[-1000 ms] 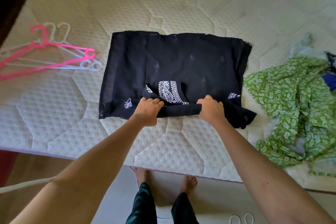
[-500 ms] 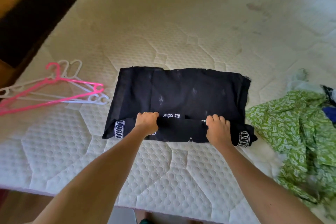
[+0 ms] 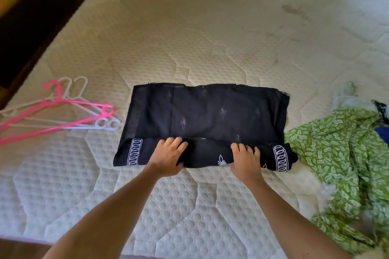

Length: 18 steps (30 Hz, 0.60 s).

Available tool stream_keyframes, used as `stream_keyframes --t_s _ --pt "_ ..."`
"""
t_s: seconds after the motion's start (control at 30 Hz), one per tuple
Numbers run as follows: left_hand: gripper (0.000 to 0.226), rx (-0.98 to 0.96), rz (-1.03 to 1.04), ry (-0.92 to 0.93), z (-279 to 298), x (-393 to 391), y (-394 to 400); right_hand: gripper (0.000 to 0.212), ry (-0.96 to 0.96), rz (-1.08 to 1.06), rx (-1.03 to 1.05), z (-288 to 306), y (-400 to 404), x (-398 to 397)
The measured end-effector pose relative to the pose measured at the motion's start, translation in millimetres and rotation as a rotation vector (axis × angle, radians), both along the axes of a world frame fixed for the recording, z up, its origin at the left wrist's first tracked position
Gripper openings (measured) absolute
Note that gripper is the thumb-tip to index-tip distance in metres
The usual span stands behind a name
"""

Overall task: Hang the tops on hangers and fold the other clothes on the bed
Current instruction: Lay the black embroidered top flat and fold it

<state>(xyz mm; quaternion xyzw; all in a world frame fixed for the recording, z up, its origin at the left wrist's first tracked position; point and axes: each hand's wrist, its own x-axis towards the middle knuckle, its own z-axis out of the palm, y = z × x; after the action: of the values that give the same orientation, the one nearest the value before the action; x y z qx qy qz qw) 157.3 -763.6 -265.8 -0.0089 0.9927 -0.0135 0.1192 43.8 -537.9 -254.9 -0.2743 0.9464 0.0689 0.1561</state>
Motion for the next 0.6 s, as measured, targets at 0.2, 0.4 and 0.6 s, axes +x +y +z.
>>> stream_keyframes --t_s 0.2,0.4,0.6 --pt "0.053 -0.016 0.127 -0.068 7 -1 0 0.051 0.018 -0.105 0.048 -1 25 -6" --pt "0.036 0.013 0.184 -0.271 21 -19 7 0.029 -0.131 -0.111 0.09 19 22 -22" --pt "0.039 0.083 0.354 -0.227 33 -33 -10 0.031 -0.167 -0.273 -0.125 28 19 -50"
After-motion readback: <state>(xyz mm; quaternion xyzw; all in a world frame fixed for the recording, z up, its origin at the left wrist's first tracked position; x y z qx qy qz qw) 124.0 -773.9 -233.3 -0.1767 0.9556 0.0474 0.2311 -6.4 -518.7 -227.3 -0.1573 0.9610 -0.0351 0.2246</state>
